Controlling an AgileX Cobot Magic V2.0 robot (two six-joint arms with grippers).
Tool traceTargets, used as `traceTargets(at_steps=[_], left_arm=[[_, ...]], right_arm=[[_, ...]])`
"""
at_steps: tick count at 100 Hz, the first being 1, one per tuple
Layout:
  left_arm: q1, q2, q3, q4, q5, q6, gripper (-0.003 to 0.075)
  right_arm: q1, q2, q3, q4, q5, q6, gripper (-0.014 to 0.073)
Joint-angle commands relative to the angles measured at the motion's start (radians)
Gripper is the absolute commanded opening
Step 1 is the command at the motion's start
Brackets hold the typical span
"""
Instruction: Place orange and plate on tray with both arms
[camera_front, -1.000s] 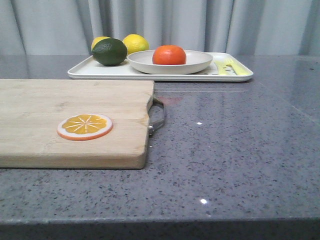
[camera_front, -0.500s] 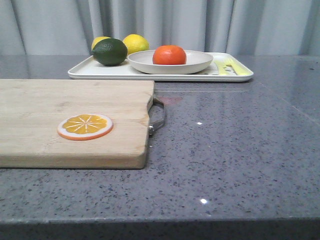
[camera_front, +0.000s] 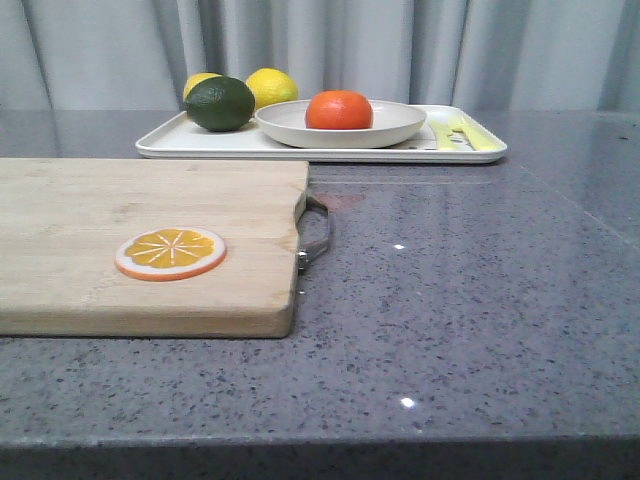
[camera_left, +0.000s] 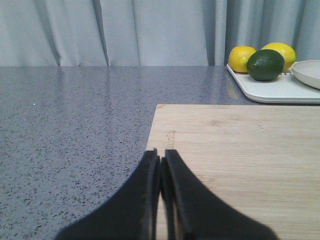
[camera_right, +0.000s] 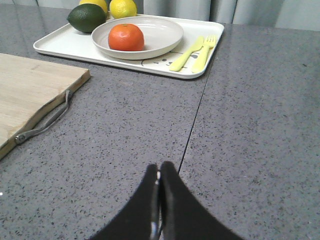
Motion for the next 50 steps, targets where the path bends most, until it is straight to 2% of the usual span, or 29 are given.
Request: traceTargets(at_steps=[1, 24, 50], left_arm=[[0.001, -0.033, 0.008, -0.002, -0.088, -0.010, -0.0020], [0.001, -0.033, 0.008, -0.002, -0.088, -0.010, -0.0020], [0.001, -0.033, 0.008, -0.002, -0.088, -0.010, -0.0020]], right_arm=[[0.002, 0.009, -0.024, 0.008, -0.075, -0.009, -0.0067], [0.001, 0.009, -0.024, 0.000, -0.164, -0.009, -0.0067], [0.001, 0.009, -0.024, 0.000, -0.182, -0.009, -0.0067]])
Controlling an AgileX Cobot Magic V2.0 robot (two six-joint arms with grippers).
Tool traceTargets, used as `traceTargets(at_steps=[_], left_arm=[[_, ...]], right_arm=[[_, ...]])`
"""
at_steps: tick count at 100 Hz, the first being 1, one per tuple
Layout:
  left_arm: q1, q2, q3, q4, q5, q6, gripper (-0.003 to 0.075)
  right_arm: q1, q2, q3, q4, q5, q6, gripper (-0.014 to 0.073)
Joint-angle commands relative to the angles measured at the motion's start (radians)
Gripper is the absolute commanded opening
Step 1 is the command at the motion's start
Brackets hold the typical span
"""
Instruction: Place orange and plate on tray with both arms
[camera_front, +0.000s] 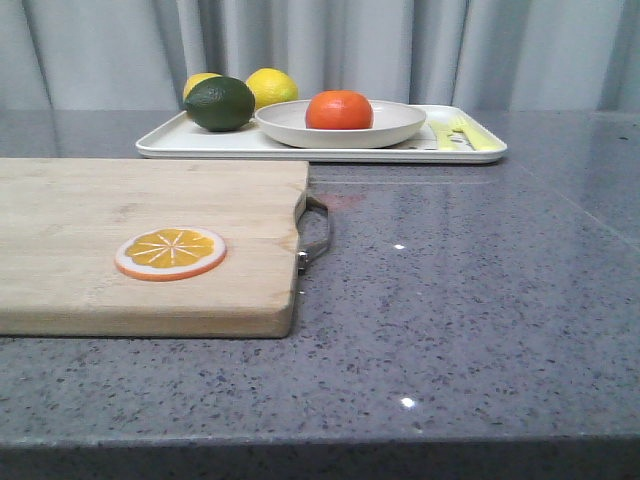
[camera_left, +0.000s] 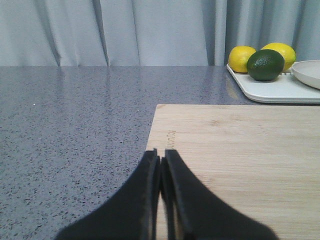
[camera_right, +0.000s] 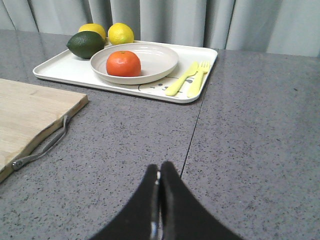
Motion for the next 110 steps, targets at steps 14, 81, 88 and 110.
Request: traceTargets(at_steps=[14, 81, 88, 110], left_arm=[[0.001, -0.033, 0.008, -0.002, -0.086, -0.010, -0.0020], [0.001, -0.033, 0.008, -0.002, -0.086, -0.010, -0.0020], [0.001, -0.033, 0.008, -0.002, -0.086, -0.010, -0.0020], [0.001, -0.033, 0.008, -0.002, -0.086, -0.010, -0.0020]], right_arm=[[0.000, 0.009, -0.027, 0.000, -0.104, -0.009, -0.0067], [-0.001, -0.039, 0.167, -0.321, -0.426, 0.295, -0.0067], [-0.013, -0.057, 0.198, -0.329, -0.470, 0.311, -0.0067], [-0.124, -0.126, 0.283, -0.334, -0.535, 0.318, -0.0067]])
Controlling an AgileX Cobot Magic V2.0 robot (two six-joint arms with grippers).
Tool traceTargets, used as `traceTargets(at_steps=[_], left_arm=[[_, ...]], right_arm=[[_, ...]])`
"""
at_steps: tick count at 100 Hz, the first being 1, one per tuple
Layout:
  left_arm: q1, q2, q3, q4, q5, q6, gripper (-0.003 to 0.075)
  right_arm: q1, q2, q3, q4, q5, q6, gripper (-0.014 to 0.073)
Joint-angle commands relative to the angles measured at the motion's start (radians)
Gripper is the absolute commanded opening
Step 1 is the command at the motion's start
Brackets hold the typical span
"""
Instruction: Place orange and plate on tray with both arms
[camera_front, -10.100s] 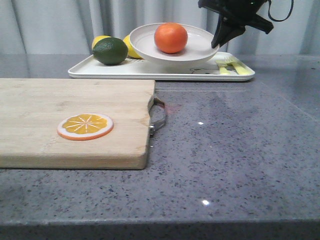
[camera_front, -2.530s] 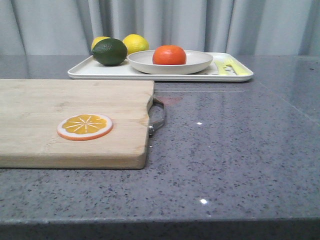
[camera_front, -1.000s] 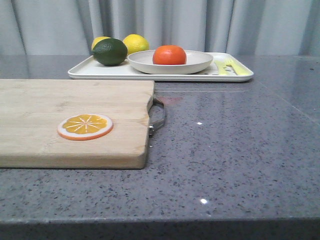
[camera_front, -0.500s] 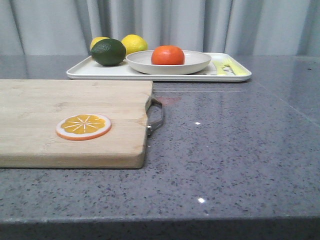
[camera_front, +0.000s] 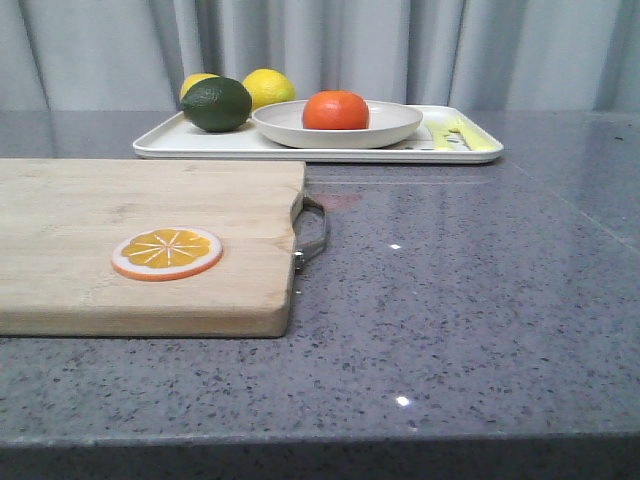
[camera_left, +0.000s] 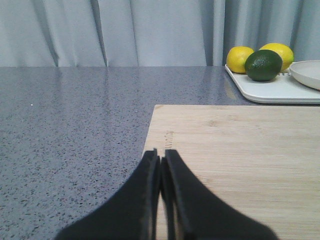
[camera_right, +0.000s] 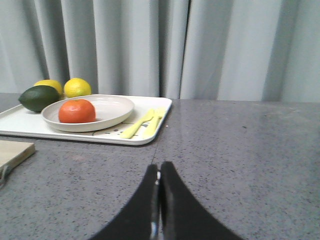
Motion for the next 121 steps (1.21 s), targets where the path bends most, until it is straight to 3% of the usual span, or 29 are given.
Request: traceTargets(at_steps=[1, 32, 121], left_arm=[[0.001, -0.033, 0.008, -0.002, -0.086, -0.010, -0.0020], [0.001, -0.033, 0.008, -0.002, -0.086, -0.010, -0.0020], [0.001, -0.033, 0.008, -0.002, -0.086, -0.010, -0.0020]], right_arm=[[-0.049, -0.016, 0.002, -0.013, -0.098, 0.004, -0.0067], [-0.181, -0.113, 0.094, -0.013, -0.108, 0.013, -0.0067], [-0.183, -0.116, 0.101, -0.013, -0.091, 0.016, -0.0067]])
